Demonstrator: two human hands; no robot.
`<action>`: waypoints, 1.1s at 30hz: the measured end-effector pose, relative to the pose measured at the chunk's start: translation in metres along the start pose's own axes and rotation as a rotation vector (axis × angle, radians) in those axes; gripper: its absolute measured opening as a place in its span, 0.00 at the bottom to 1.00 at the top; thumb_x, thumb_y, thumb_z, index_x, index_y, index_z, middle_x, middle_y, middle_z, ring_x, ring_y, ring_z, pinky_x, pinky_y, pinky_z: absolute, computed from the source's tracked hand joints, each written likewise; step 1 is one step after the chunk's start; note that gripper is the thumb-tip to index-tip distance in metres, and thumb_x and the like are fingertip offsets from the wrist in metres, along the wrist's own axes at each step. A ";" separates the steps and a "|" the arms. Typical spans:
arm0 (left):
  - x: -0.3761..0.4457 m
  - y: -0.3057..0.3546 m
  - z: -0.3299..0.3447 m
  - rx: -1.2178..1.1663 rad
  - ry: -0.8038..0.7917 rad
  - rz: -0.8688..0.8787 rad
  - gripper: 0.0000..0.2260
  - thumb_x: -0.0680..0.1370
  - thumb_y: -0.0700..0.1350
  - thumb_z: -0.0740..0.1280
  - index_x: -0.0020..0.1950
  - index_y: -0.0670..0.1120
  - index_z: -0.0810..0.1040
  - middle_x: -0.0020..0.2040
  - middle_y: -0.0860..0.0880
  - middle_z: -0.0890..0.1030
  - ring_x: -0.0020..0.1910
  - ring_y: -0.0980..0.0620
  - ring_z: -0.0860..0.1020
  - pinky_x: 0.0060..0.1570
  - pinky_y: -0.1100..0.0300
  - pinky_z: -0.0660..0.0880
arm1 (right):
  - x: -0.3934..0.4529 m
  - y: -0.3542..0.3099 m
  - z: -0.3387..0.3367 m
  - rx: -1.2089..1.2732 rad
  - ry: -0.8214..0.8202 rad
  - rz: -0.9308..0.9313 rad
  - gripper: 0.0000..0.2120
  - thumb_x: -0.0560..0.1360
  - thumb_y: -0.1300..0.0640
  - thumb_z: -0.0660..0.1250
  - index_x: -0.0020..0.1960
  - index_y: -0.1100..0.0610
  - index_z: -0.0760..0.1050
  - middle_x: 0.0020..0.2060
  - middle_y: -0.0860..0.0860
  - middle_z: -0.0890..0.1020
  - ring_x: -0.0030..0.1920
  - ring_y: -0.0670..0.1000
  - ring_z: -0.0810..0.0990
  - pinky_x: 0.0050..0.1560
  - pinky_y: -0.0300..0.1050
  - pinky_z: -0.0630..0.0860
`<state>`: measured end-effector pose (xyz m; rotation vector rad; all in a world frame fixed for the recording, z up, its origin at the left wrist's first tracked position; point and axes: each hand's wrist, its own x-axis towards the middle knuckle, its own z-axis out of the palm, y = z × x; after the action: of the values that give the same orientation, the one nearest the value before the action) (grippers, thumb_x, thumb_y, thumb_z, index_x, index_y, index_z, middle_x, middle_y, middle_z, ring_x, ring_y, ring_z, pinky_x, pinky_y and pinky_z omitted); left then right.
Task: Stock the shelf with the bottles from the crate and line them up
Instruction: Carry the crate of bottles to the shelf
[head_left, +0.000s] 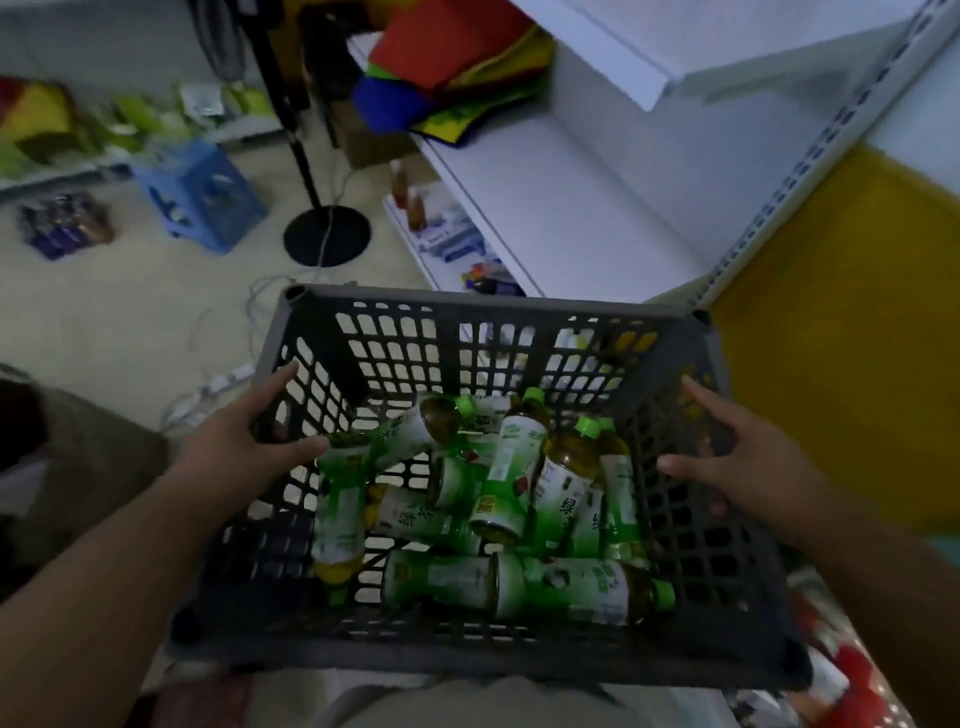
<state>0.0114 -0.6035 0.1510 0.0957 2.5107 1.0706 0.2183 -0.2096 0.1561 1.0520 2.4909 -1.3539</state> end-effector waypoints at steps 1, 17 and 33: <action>-0.001 -0.008 -0.016 -0.006 0.028 -0.020 0.37 0.69 0.51 0.78 0.70 0.72 0.63 0.48 0.49 0.79 0.42 0.51 0.80 0.35 0.59 0.75 | 0.007 -0.014 0.012 0.022 -0.023 -0.025 0.45 0.69 0.55 0.79 0.75 0.30 0.59 0.71 0.52 0.70 0.32 0.54 0.79 0.27 0.45 0.79; 0.092 -0.061 -0.151 -0.209 0.373 -0.330 0.35 0.70 0.50 0.75 0.73 0.66 0.64 0.59 0.52 0.72 0.54 0.48 0.76 0.53 0.46 0.78 | 0.234 -0.269 0.147 -0.122 -0.281 -0.297 0.49 0.67 0.54 0.81 0.76 0.31 0.56 0.74 0.48 0.69 0.21 0.48 0.77 0.22 0.44 0.76; 0.338 -0.113 -0.354 -0.356 0.597 -0.417 0.35 0.71 0.51 0.76 0.72 0.68 0.63 0.61 0.51 0.75 0.55 0.51 0.76 0.53 0.48 0.78 | 0.455 -0.592 0.319 -0.284 -0.352 -0.454 0.49 0.67 0.51 0.80 0.75 0.27 0.53 0.73 0.52 0.70 0.36 0.58 0.81 0.27 0.49 0.79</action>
<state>-0.4264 -0.8484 0.1767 -0.9295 2.5812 1.4901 -0.5611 -0.4337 0.1920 0.1749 2.6192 -1.1018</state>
